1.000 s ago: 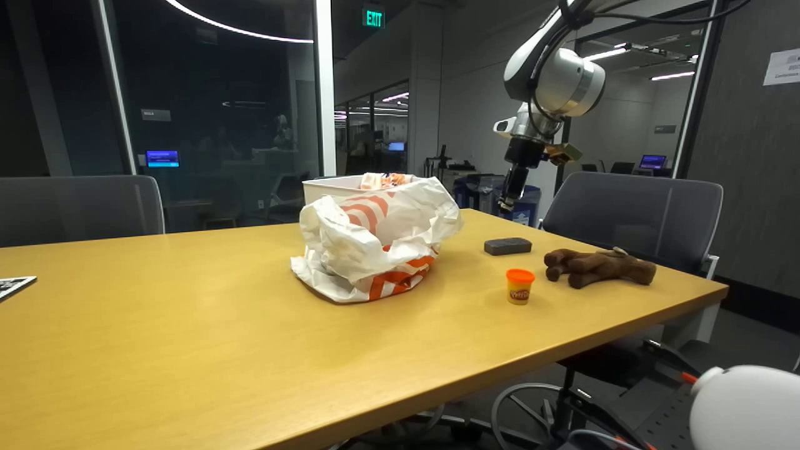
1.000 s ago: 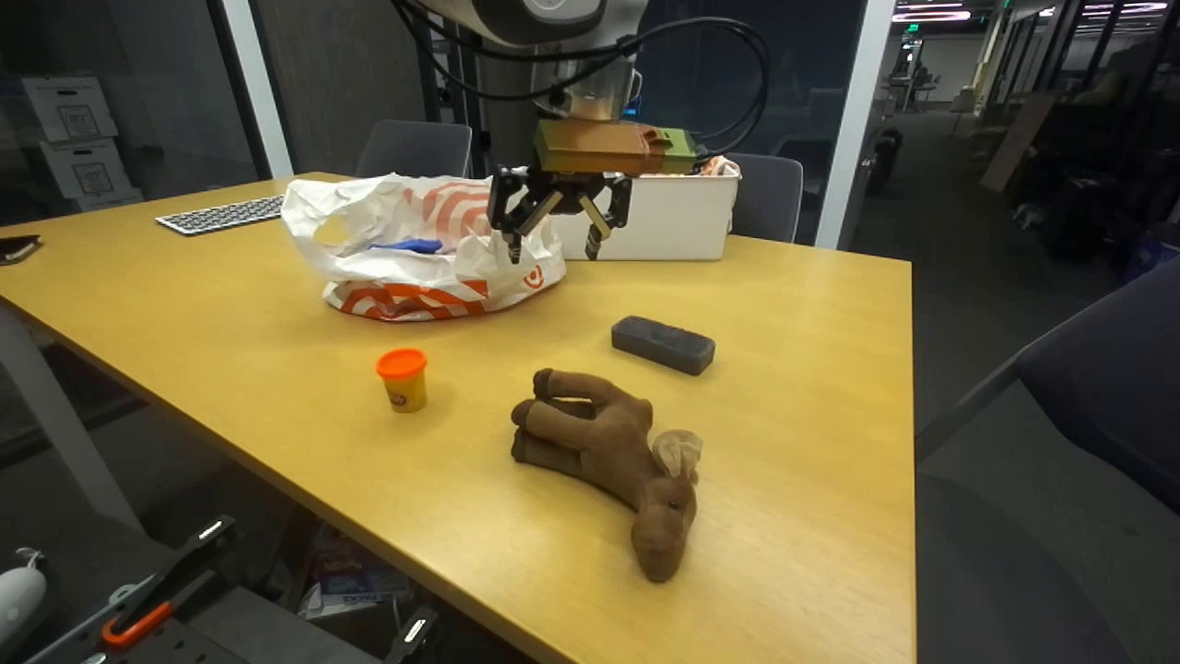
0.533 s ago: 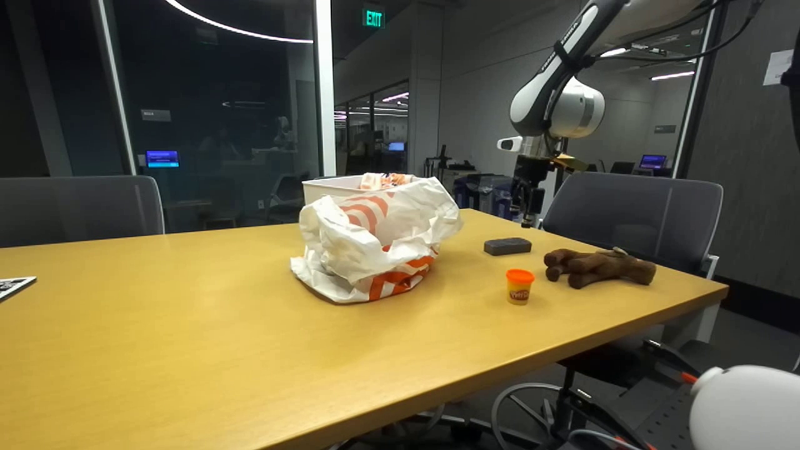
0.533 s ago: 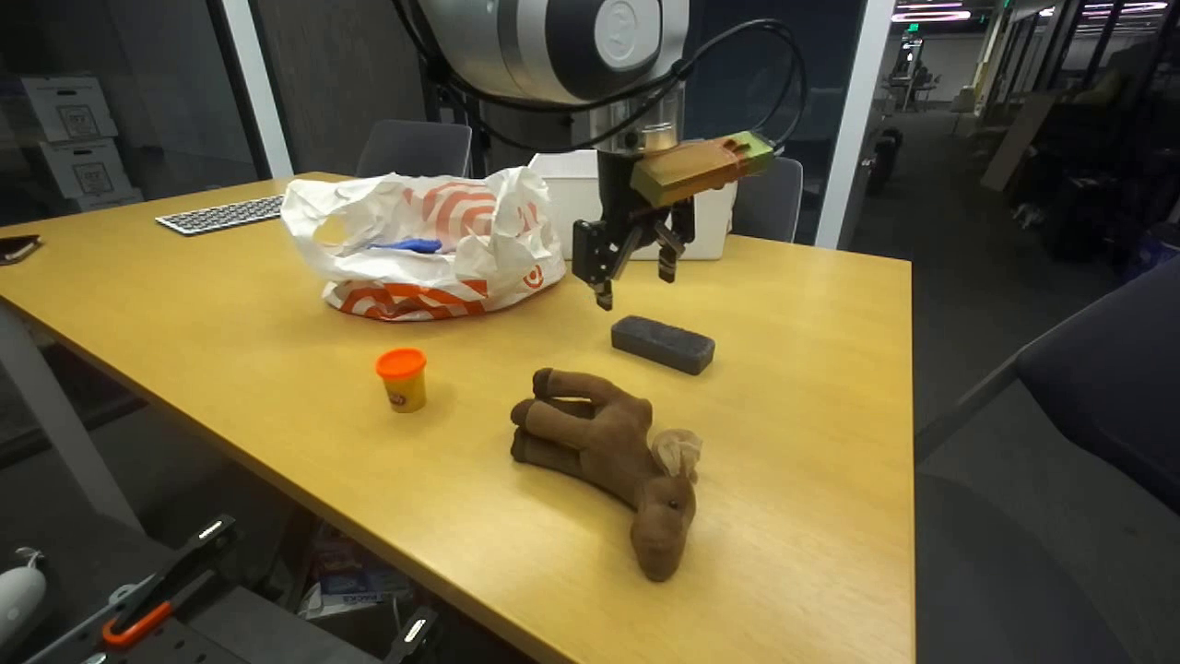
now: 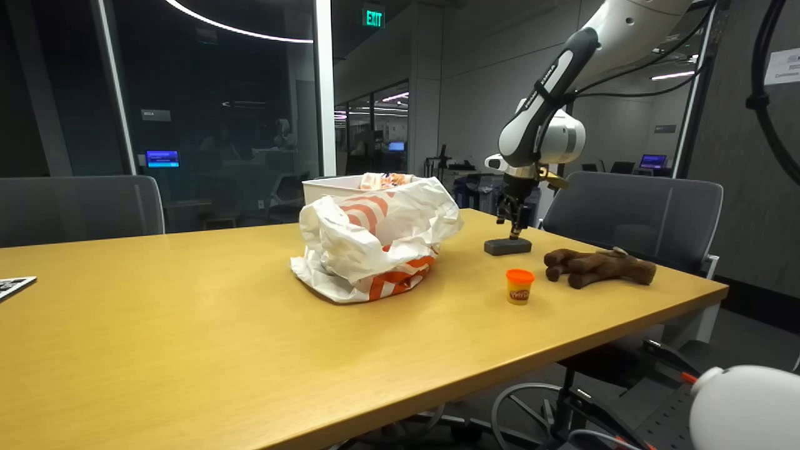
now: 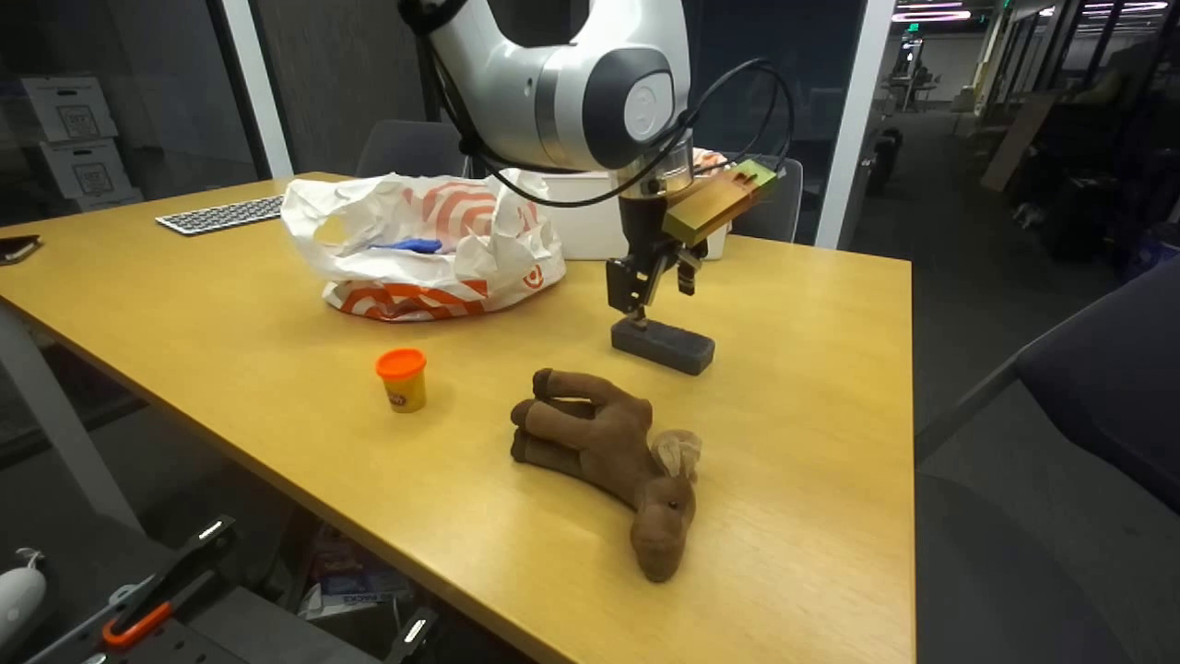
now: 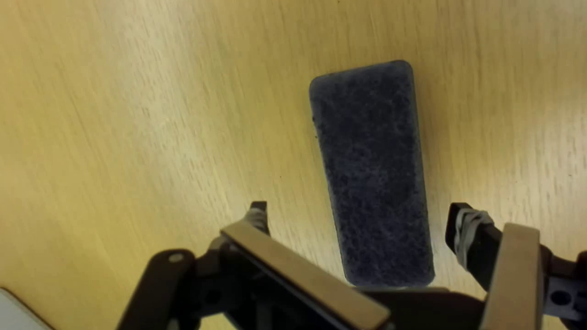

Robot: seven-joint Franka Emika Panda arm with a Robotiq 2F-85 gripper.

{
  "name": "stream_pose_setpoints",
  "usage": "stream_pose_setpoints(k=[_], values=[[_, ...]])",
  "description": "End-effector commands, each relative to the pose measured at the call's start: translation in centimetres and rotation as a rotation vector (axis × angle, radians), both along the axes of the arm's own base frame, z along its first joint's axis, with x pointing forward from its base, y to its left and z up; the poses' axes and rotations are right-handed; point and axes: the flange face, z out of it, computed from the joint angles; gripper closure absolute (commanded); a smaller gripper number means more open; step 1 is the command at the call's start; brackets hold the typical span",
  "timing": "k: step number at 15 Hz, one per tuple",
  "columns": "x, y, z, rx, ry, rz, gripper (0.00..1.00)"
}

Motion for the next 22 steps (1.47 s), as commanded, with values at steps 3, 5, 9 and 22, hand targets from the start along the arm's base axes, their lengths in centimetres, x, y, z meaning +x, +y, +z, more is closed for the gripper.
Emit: stream_pose_setpoints(k=[3,5,9,22], values=[[2.2,-0.5,-2.7,-0.006,0.029,0.040,0.00],[2.3,-0.6,-3.2,-0.010,0.056,0.042,0.25],[2.2,-0.4,-2.3,-0.007,0.097,0.010,0.51],[-1.8,2.9,15.7,-0.110,0.013,-0.218,0.69]])
